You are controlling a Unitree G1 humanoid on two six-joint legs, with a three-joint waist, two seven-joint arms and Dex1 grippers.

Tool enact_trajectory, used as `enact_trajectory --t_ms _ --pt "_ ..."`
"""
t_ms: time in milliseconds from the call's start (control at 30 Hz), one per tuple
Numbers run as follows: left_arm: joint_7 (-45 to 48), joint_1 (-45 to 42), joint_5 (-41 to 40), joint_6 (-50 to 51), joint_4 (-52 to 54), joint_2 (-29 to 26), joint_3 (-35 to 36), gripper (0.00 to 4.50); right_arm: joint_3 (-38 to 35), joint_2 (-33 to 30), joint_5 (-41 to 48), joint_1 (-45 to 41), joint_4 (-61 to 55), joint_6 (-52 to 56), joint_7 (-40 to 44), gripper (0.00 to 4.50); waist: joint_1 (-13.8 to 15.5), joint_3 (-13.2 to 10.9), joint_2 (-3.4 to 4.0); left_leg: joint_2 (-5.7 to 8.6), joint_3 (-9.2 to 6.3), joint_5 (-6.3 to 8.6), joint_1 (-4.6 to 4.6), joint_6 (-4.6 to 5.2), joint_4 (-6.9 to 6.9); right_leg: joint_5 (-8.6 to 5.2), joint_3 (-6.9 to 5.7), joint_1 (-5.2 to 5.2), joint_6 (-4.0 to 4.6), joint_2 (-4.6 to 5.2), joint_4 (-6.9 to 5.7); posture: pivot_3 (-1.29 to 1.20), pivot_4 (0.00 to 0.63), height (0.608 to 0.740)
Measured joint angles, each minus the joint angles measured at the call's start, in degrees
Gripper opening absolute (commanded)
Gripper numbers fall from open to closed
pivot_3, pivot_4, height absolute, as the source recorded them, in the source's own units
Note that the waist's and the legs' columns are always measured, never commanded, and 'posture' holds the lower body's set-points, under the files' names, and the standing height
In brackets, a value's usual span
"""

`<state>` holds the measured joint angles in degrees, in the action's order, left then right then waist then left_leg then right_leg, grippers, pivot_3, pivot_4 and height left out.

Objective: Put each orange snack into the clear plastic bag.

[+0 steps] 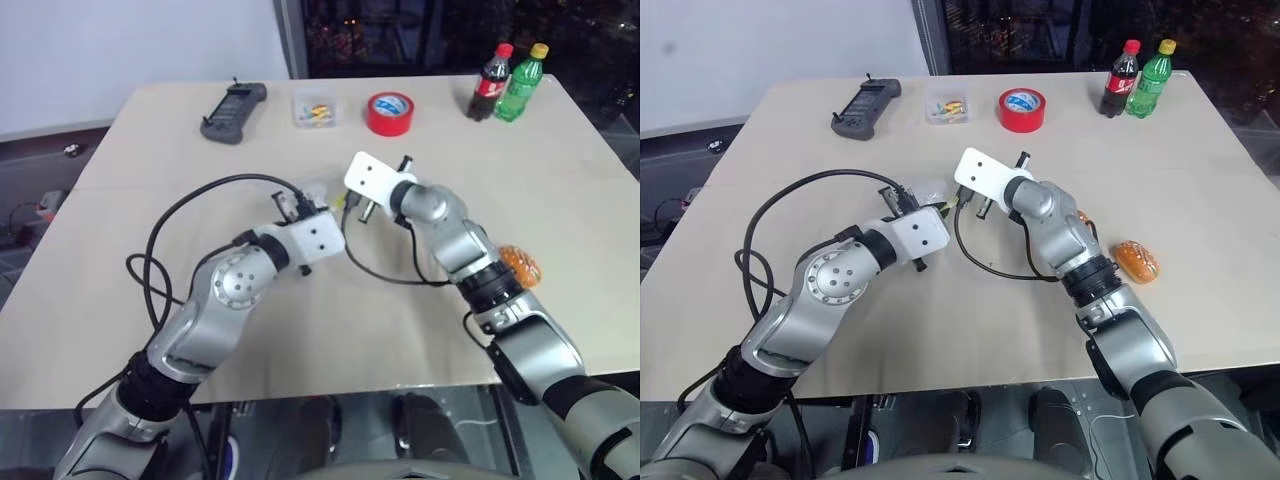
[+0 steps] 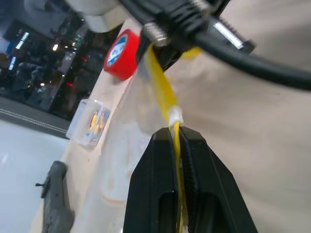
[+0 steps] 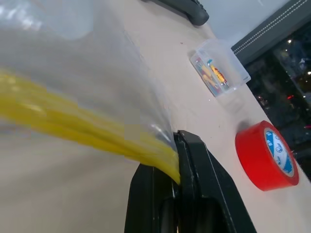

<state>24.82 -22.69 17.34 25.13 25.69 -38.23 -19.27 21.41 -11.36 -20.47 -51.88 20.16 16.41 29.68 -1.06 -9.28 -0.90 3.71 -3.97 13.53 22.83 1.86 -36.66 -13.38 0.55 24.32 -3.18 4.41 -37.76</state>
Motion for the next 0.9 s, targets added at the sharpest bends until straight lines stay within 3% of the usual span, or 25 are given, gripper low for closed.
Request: enact_trajectory --t_ms 33,133,267,367,467,500,633,900 --pt "-0.3 -0.01 0.04 -0.84 -0.65 0.46 0.8 0.0 0.0 -0.28 0.03 0.01 -0.02 0.0 0.01 0.87 0.01 0.0 0.0 0.0 0.0 0.0 0.0 0.0 -0.01 0.0 0.0 0.0 0.0 0.0 -0.01 0.0 0.15 0.74" --pt "-1.88 -0.08 -1.85 -7.32 -5.77 2.57 4.58 0.0 -1.51 -1.6 0.79 1.52 -1.9 0.27 -0.3 2.28 0.11 0.01 -0.01 -0.01 -0.01 0.0 0.03 0.0 -0.05 0.0 -0.02 0.01 0.0 0.01 -0.01 0.0 0.15 0.74" --pt "-1.0 -0.85 -8.26 -14.92 -12.63 5.27 9.89 0.0 -4.27 -4.1 3.48 6.18 -10.27 5.09 2.12 2.28 0.25 0.01 -0.01 -0.01 -0.06 0.0 0.16 0.0 -0.18 0.0 -0.07 0.04 0.0 0.05 -0.02 0.0 0.15 0.74" --pt "3.33 -1.53 -15.02 -18.61 -17.47 5.93 13.78 0.0 -8.75 -5.56 8.09 10.56 -19.54 12.88 5.31 1.62 0.23 0.01 -0.01 0.0 -0.06 0.01 0.21 0.02 -0.28 0.01 -0.06 0.06 -0.01 0.06 -0.06 0.0 0.15 0.74" --pt "8.65 -1.8 -19.96 -21.17 -20.16 5.91 15.03 0.0 -14.98 -1.81 15.24 12.28 -27.1 23.22 5.82 0.21 -0.19 0.01 -0.01 -0.06 -0.05 0.02 0.17 0.03 -0.31 0.01 -0.02 0.07 -0.01 0.05 -0.17 0.0 0.15 0.74" --pt "10.22 -1.8 -21.05 -22.16 -20.55 5.95 15.02 0.0 -16.12 -0.14 17.42 12.27 -29.07 26.11 5.74 0.05 -0.35 0.01 -0.01 -0.1 -0.05 0.02 0.16 0.03 -0.33 0.01 -0.01 0.07 -0.01 0.04 -0.2 0.0 0.15 0.74" --pt "13.76 -1.85 -23.98 -23.26 -20.85 6.25 15.04 0.0 -16.89 4.8 22.84 12.25 -31.26 32.43 4.04 0.05 -0.57 0.01 0.0 -0.13 -0.05 0.12 0.14 0.19 -0.41 0.01 -0.01 0.05 -0.01 -0.06 -0.26 0.0 0.15 0.74" --pt "16.11 -1.79 -26.53 -23.15 -20.86 6.38 16.27 0.0 -17.4 5.64 26.11 11.52 -30.48 34.43 -0.4 0.05 -0.63 0.01 0.0 -0.02 -0.05 0.03 0.17 0.06 -0.46 0.02 -0.03 0.05 -0.01 0.02 -0.25 0.0 0.15 0.74"
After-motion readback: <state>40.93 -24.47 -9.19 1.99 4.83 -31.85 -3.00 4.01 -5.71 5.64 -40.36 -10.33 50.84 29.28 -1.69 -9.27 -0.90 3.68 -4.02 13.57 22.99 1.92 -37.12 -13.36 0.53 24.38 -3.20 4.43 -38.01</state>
